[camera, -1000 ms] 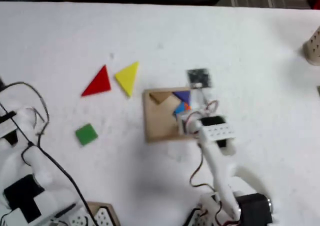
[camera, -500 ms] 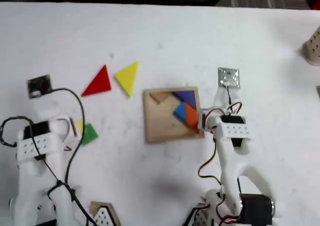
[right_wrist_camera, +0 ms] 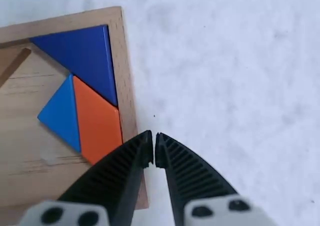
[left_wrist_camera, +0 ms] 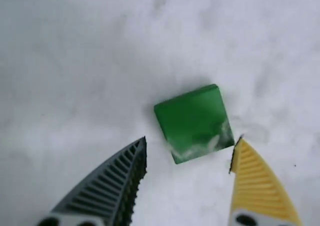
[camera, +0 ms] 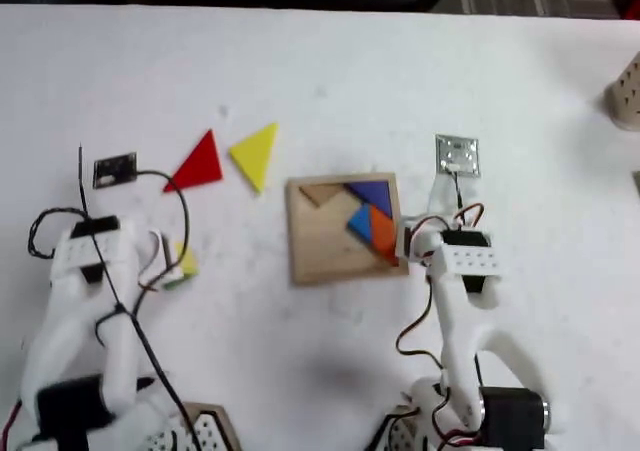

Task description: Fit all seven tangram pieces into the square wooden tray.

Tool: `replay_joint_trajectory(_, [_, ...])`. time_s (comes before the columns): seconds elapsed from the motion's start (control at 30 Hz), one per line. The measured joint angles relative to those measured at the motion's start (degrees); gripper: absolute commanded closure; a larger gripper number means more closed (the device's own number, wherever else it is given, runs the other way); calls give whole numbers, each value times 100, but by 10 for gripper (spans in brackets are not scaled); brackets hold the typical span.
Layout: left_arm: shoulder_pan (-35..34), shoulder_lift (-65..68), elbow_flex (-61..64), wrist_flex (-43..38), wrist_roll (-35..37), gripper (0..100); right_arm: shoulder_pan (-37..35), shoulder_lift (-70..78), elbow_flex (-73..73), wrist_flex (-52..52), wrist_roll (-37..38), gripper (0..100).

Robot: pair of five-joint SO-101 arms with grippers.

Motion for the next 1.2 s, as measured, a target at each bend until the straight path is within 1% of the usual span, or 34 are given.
replay_joint_trajectory(0.1, [0, 484, -264, 0, 62, 705, 9, 0, 0, 0, 0, 981])
replay_joint_trajectory(0.23, [0, 1169, -659, 0, 967, 705, 0, 0, 0, 0, 0, 981])
replay_joint_trajectory(0.33, [0, 1538, -923, 18, 1134, 706, 0, 0, 0, 0, 0, 981])
replay_joint_trajectory(0.6, [9, 1899, -1196, 97, 1134, 724, 0, 0, 0, 0, 0, 981])
replay_joint_trajectory(0.73, [290, 1908, -1222, 97, 1090, 824, 0, 0, 0, 0, 0, 981])
replay_joint_trajectory(0.8, [519, 1908, -1301, 88, 809, 877, 0, 0, 0, 0, 0, 981])
replay_joint_trajectory(0.87, [703, 1908, -1363, 79, 519, 903, 0, 0, 0, 0, 0, 981])
replay_joint_trajectory(0.97, [914, 1908, -1424, 79, 299, 884, 0, 0, 0, 0, 0, 981])
replay_joint_trajectory(1.2, [976, 1908, -1433, 79, 246, 845, 0, 0, 0, 0, 0, 981])
